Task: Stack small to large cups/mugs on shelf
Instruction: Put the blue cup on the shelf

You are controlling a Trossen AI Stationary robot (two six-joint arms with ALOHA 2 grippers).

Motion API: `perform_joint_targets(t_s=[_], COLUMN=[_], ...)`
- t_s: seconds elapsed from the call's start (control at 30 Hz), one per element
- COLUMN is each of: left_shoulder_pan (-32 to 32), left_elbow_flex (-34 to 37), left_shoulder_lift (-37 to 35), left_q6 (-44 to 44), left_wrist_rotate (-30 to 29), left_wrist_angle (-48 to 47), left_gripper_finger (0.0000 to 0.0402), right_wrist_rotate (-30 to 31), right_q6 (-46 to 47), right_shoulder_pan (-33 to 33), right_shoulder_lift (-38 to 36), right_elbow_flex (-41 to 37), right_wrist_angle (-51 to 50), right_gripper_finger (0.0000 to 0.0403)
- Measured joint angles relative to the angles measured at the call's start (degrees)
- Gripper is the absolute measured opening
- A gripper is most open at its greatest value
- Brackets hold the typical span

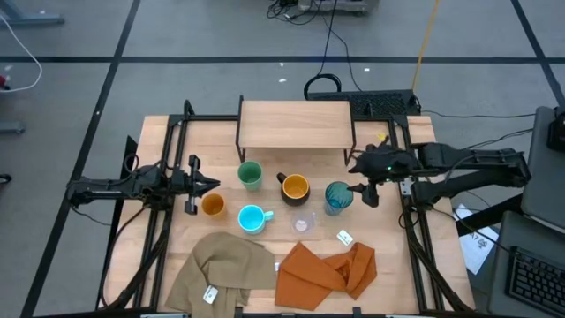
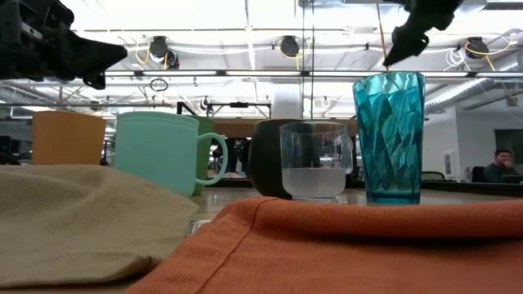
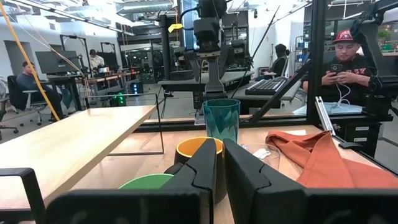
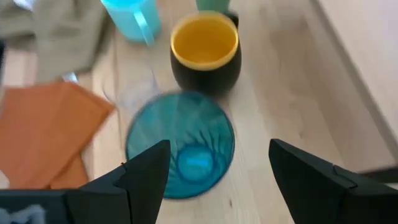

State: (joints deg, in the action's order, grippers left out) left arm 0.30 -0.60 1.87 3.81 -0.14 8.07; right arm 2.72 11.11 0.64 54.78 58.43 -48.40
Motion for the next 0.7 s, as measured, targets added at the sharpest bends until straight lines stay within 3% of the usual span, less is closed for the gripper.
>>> perform_joint_targets(t_s=[0.53,0.7], left_shoulder_pan=[0.0,0.0], left_elbow_flex=[0.0,0.0], left_shoulder_lift=[0.0,0.0], left_q6=[-1.3,-1.3], left_wrist_rotate=[0.0,0.0], left_wrist_angle=[-2.0,-2.5], left_gripper_finger=[0.0031,0.0031], right_wrist_rotate=[-0.1,-3.8], right_q6=[-2.9,-3.0], right_shoulder_pan=[4.0,4.8], right_shoulder_lift=[9.4,10.9], right_elbow_flex=[0.3,0.3], right_wrist_angle=[-2.7,-2.3], right_gripper_finger=[0.0263,0.0263])
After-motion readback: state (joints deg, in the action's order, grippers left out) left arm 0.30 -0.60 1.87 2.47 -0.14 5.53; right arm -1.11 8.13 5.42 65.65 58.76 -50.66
